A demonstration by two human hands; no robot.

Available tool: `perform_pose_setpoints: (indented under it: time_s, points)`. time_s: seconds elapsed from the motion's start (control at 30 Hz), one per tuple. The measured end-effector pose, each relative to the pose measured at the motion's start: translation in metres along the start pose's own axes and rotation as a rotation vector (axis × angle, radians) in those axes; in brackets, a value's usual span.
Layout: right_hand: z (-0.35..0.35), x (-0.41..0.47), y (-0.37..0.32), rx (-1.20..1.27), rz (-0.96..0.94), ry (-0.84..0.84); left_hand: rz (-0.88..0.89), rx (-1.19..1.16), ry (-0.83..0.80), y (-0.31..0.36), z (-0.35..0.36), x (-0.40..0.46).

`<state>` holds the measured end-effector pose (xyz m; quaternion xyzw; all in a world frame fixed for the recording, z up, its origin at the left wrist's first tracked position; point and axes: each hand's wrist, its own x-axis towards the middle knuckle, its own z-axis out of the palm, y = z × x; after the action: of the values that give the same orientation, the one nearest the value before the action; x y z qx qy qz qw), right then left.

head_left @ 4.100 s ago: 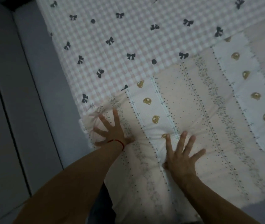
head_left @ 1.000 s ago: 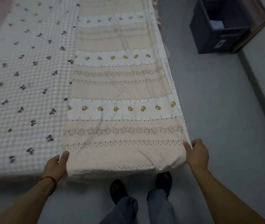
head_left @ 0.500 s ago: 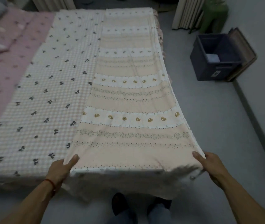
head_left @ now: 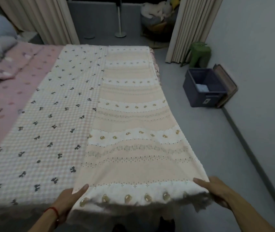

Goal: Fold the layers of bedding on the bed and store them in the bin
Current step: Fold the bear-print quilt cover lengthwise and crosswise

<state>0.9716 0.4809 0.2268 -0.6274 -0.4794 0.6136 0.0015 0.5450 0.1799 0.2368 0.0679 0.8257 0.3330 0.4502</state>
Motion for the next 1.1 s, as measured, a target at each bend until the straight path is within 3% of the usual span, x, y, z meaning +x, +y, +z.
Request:
perform_pose_setpoints:
  time_s: [0.17, 0.33, 0.47, 0.57, 0.7, 0.77, 0.83, 0.9, 0.93, 1.1]
  points:
    - [-0.007, -0.013, 0.008, 0.02, -0.139, 0.193, 0.071, 0.088, -0.006, -0.018, -0.025, 0.001]
    - [-0.012, -0.014, 0.03, 0.041, -0.065, 0.023, 0.059, 0.062, -0.149, -0.04, -0.021, -0.015]
    - [-0.02, -0.008, 0.043, 0.017, -0.133, 0.12, 0.105, 0.031, 0.123, -0.051, -0.002, -0.031]
    - [-0.016, -0.004, 0.058, -0.173, -0.174, 0.151, 0.074, 0.108, 0.179, -0.059, 0.006, -0.037]
    - [-0.025, -0.01, 0.052, -0.033, -0.188, 0.186, 0.077, 0.013, 0.313, -0.067, 0.013, -0.044]
    - [-0.027, -0.016, 0.055, 0.023, -0.07, 0.035, -0.061, -0.15, 0.21, -0.075, 0.013, -0.048]
    - [-0.029, -0.02, 0.062, 0.019, 0.037, -0.147, -0.234, -0.277, -0.041, -0.083, 0.012, -0.053]
    - [-0.029, -0.017, 0.071, -0.017, 0.068, -0.215, -0.29, -0.283, -0.264, -0.094, 0.008, -0.058]
    - [-0.03, -0.016, 0.073, -0.06, 0.064, -0.209, -0.275, -0.273, -0.287, -0.1, 0.005, -0.057]
    - [-0.031, -0.009, 0.091, -0.137, 0.002, -0.011, -0.141, -0.162, 0.045, -0.109, 0.005, -0.058]
